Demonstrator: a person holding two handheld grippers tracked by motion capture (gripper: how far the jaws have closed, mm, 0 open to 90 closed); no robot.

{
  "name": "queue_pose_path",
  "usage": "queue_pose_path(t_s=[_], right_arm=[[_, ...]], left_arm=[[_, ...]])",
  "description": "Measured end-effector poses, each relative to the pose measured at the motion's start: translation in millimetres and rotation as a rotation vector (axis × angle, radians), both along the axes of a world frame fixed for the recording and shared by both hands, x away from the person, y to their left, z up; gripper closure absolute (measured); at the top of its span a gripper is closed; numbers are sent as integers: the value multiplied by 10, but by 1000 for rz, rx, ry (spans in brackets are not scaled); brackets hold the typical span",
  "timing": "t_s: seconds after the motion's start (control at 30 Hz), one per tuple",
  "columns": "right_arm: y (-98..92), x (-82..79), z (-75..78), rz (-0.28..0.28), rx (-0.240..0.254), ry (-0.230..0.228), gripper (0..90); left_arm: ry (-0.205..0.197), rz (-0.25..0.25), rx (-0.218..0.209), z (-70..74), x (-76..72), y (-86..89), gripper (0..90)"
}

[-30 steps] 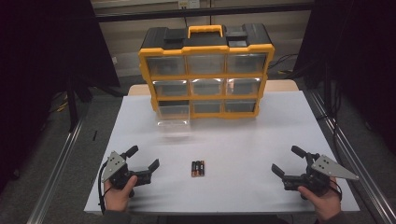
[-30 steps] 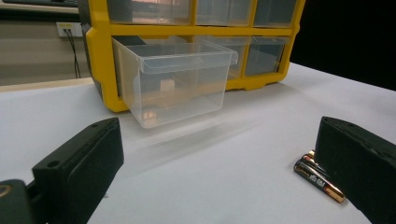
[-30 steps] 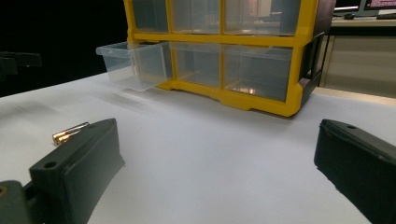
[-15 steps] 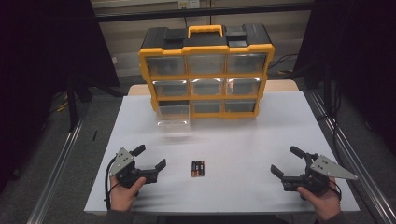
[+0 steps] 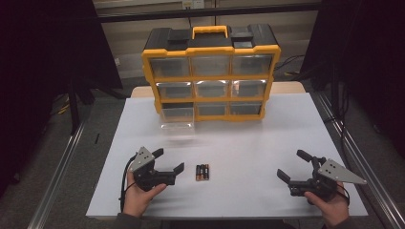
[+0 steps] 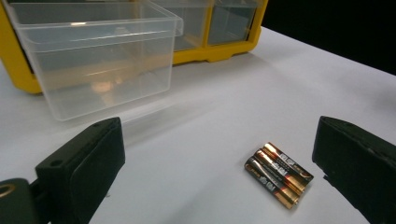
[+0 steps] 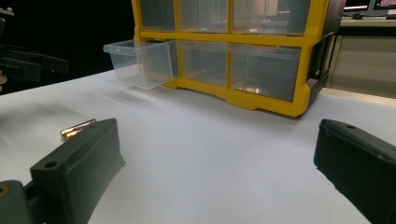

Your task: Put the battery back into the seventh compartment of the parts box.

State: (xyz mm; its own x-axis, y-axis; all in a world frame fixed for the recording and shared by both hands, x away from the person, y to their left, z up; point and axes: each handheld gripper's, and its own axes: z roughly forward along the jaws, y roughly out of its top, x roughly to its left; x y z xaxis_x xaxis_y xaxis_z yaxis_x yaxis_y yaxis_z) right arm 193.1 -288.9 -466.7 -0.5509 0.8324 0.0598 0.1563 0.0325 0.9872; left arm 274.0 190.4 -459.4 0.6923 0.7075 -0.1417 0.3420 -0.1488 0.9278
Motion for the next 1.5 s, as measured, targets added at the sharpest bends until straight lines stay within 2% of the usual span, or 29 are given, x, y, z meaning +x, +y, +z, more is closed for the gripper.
queue_pose_path(t_s=[0.03,0.1,0.17,0.3,0.33,0.37,0.4,0.47,0.53,0.67,0.7,0.73,0.83,1.0,1.17,1.2,1.5], right_arm=[[-1,0,-1,2,-3,1,5],[3,2,-3,2,1,3,5],[4,0,-3,4,4,6,5],[-4,-1,-1,5,1,0,5],[-3,-3,-1,5,2,5,5],[0,-1,-2,4,4,2,5],[-3,-1,-1,7,1,1,6],[-1,-1,-1,5,4,-3,6],[-4,-5,2,6,3,1,6],[-4,-9,4,6,5,3,6],[-3,-9,3,4,6,2,6],[-3,-6,2,3,6,0,6],[-4,-10,5,6,5,3,6],[-3,-10,5,9,4,3,6],[-7,-11,7,14,6,-1,7],[-8,-12,9,16,3,-1,7],[-11,-14,14,12,5,-6,7]], left_arm=[[8,2,23,10,5,-51,34],[15,1,31,12,10,-76,35],[40,-3,46,10,20,-129,66],[74,-27,81,-14,35,-209,104],[83,-57,88,-28,48,-226,116],[91,-55,86,-36,46,-250,143],[103,-71,115,-45,53,-270,159],[127,-82,141,-59,53,-319,171],[144,-87,174,-53,44,-376,211],[155,-86,194,-36,38,-430,241],[170,-89,208,-36,39,-454,251],[202,-86,219,-43,36,-493,286],[216,-88,240,-52,39,-529,329],[246,-95,253,-67,44,-600,404],[262,-100,278,-91,54,-652,438],[276,-102,294,-92,45,-664,457],[319,-93,312,-103,41,-648,550]])
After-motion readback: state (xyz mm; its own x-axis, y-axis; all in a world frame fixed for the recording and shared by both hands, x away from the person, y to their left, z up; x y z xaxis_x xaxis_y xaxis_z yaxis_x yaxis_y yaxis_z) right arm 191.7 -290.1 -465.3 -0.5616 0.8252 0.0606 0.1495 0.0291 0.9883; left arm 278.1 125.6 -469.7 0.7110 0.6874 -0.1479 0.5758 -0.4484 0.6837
